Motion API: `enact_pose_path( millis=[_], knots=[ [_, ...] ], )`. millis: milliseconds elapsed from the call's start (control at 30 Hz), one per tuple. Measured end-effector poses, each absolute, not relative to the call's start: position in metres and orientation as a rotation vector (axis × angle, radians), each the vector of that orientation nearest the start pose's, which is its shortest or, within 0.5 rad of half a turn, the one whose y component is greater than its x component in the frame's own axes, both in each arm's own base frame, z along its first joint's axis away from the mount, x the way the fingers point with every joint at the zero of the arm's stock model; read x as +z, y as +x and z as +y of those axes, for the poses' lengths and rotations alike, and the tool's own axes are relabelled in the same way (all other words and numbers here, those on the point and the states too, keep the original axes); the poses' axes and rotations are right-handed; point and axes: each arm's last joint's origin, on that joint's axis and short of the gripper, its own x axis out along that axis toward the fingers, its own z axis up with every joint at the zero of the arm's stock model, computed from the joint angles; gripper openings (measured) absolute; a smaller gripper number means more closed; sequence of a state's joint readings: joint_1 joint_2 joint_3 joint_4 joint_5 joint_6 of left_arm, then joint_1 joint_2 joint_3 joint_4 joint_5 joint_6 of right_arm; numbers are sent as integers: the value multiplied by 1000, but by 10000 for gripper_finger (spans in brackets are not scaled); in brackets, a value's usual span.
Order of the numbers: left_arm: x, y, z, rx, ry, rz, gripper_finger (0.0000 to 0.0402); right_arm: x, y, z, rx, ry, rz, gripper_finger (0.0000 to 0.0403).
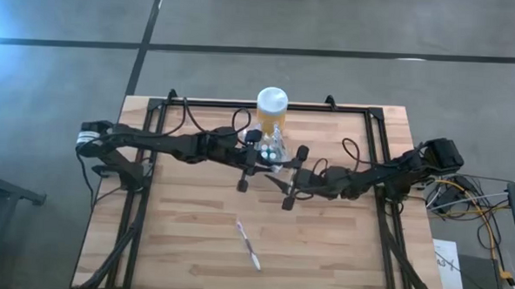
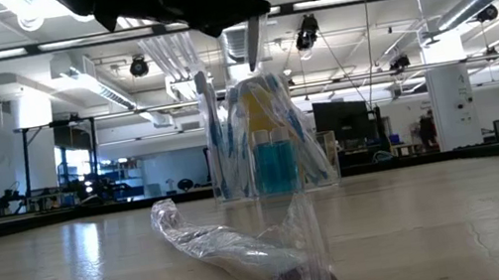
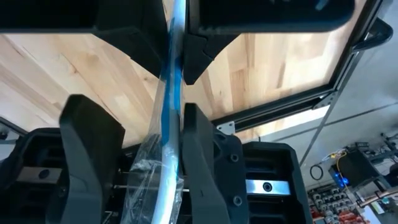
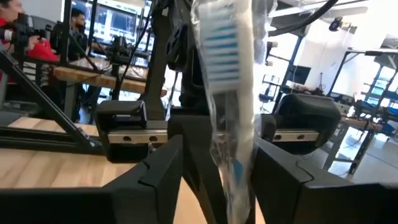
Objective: Pick & Place toothbrushing station
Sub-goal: Put the blue toothbrush into the transparent organizer
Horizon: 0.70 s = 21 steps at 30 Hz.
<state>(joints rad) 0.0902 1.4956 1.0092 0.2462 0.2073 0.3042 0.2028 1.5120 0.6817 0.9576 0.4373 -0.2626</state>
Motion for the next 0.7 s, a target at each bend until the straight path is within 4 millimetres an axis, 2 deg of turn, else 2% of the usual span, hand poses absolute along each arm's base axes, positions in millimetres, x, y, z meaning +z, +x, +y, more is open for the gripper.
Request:
enact_pose_path(
  millis=[133,367,467,700],
  knots=[
    [282,337,25,-153,266,227,26,239,304,50,-251,-223,-81,128],
    [281,337,24,-161,272,236,26,238,304,49,-255,-226,-71,24],
    [280,337,24,-162,273,243,31,237,304,49,-253,-223,-69,21],
    [279,336,24,-158,265,255,108,236,304,50,-243,-232,-56,20]
  ],
)
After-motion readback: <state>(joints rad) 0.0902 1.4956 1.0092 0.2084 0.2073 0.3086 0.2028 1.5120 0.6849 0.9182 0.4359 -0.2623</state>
